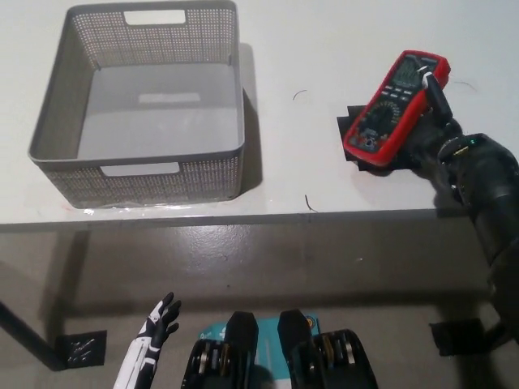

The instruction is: Use the right hand to pick up a multimeter on the right side and put it into a container on the left side

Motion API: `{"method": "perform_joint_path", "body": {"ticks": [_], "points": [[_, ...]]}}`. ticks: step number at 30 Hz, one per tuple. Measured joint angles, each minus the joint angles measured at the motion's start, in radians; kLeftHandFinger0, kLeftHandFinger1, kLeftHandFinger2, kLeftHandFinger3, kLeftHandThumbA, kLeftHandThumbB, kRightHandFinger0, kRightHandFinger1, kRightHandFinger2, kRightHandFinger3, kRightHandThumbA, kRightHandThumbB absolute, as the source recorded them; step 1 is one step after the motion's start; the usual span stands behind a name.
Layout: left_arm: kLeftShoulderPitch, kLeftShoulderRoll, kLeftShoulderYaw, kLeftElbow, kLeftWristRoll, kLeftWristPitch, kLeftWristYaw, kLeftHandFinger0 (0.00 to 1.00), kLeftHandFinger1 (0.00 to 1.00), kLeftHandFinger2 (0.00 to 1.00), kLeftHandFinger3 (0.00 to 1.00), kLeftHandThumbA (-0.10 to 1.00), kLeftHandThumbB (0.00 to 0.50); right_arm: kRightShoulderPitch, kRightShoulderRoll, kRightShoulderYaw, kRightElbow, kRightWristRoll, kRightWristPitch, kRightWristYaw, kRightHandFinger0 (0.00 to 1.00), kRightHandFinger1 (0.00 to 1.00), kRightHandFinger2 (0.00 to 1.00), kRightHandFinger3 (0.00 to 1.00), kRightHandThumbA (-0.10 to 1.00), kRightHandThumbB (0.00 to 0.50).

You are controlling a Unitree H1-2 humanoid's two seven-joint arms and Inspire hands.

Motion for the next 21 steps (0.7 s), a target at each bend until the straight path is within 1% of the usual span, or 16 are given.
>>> {"method": "perform_joint_path", "body": {"ticks": [2, 4, 5, 7, 8, 9, 10, 11, 12, 13, 14, 16, 17, 19, 20, 21], "points": [[0.005, 0.000, 0.001, 0.000, 0.000, -0.002, 0.000, 1.00, 1.00, 1.00, 1.00, 1.00, 0.334, 0.001, 0.005, -0.023, 0.001, 0.035, 0.003, 0.007, 0.00, 0.00, 0.50, 1.00, -0.10, 0.067], [0.008, 0.000, 0.001, 0.000, 0.000, -0.004, 0.000, 1.00, 1.00, 1.00, 1.00, 1.00, 0.334, 0.003, 0.010, -0.040, 0.000, 0.060, 0.006, 0.017, 0.00, 0.00, 0.52, 1.00, -0.10, 0.055], [0.011, 0.000, 0.001, 0.000, 0.000, -0.006, 0.000, 1.00, 1.00, 1.00, 1.00, 1.00, 0.322, 0.004, 0.014, -0.055, 0.000, 0.081, 0.008, 0.026, 0.00, 0.08, 0.64, 1.00, -0.10, 0.068], [0.014, 0.000, 0.000, 0.000, 0.000, -0.009, 0.000, 1.00, 1.00, 1.00, 1.00, 1.00, 0.318, 0.005, 0.022, -0.078, -0.003, 0.117, 0.017, 0.042, 0.00, 0.15, 0.70, 1.00, -0.10, 0.075], [0.016, 0.000, 0.000, 0.000, 0.000, -0.010, 0.000, 1.00, 1.00, 1.00, 1.00, 1.00, 0.319, 0.005, 0.029, -0.086, -0.007, 0.130, 0.021, 0.051, 0.00, 0.22, 0.72, 1.00, -0.10, 0.131], [0.018, -0.001, 0.000, 0.000, 0.000, -0.012, 0.000, 1.00, 1.00, 1.00, 1.00, 1.00, 0.317, 0.005, 0.037, -0.091, -0.014, 0.146, 0.025, 0.062, 0.00, 0.18, 0.69, 1.00, -0.10, 0.080], [0.021, -0.001, 0.000, 0.000, 0.000, -0.013, 0.000, 1.00, 1.00, 1.00, 1.00, 1.00, 0.315, 0.005, 0.045, -0.093, -0.021, 0.161, 0.029, 0.072, 0.00, 0.19, 0.69, 0.94, -0.10, 0.085], [0.023, -0.002, 0.000, 0.000, 0.000, -0.016, 0.000, 1.00, 1.00, 1.00, 1.00, 1.00, 0.322, 0.005, 0.056, -0.095, -0.032, 0.180, 0.036, 0.085, 0.00, 0.18, 0.69, 0.95, -0.10, 0.111], [0.026, -0.002, 0.000, 0.000, 0.000, -0.019, 0.001, 1.00, 1.00, 1.00, 1.00, 1.00, 0.330, 0.003, 0.069, -0.095, -0.045, 0.195, 0.043, 0.096, 0.00, 0.17, 0.68, 0.98, -0.10, 0.111], [0.029, -0.002, 0.000, 0.000, 0.000, -0.021, 0.001, 1.00, 1.00, 1.00, 1.00, 1.00, 0.330, 0.002, 0.086, -0.094, -0.066, 0.212, 0.049, 0.105, 0.00, 0.14, 0.64, 0.84, -0.10, 0.105], [0.031, -0.002, 0.000, 0.000, 0.000, -0.022, 0.001, 1.00, 1.00, 1.00, 1.00, 1.00, 0.330, 0.000, 0.097, -0.093, -0.080, 0.221, 0.053, 0.109, 0.00, 0.14, 0.63, 0.96, -0.10, 0.104], [0.035, -0.003, 0.000, 0.000, 0.002, -0.026, 0.003, 1.00, 1.00, 1.00, 1.00, 1.00, 0.328, -0.012, 0.147, -0.083, -0.154, 0.260, 0.072, 0.116, 0.00, 0.14, 0.62, 0.93, -0.10, 0.097], [0.037, -0.003, 0.000, 0.000, 0.003, -0.027, 0.003, 1.00, 1.00, 1.00, 1.00, 1.00, 0.328, -0.022, 0.164, -0.076, -0.176, 0.273, 0.081, 0.117, 0.00, 0.13, 0.60, 0.87, -0.10, 0.092], [0.039, -0.004, 0.000, 0.000, 0.004, -0.030, 0.003, 1.00, 1.00, 1.00, 1.00, 1.00, 0.334, -0.046, 0.196, -0.057, -0.215, 0.299, 0.100, 0.119, 0.00, 0.09, 0.56, 0.88, -0.10, 0.094], [0.041, -0.004, 0.000, 0.000, 0.004, -0.031, 0.003, 1.00, 1.00, 1.00, 1.00, 1.00, 0.334, -0.061, 0.210, -0.044, -0.232, 0.311, 0.112, 0.119, 0.00, 0.08, 0.55, 0.80, -0.10, 0.089], [0.042, -0.004, 0.000, 0.000, 0.004, -0.031, 0.003, 1.00, 1.00, 1.00, 1.00, 1.00, 0.337, -0.070, 0.219, -0.034, -0.245, 0.319, 0.119, 0.119, 0.00, 0.08, 0.53, 0.82, -0.10, 0.087]]}}
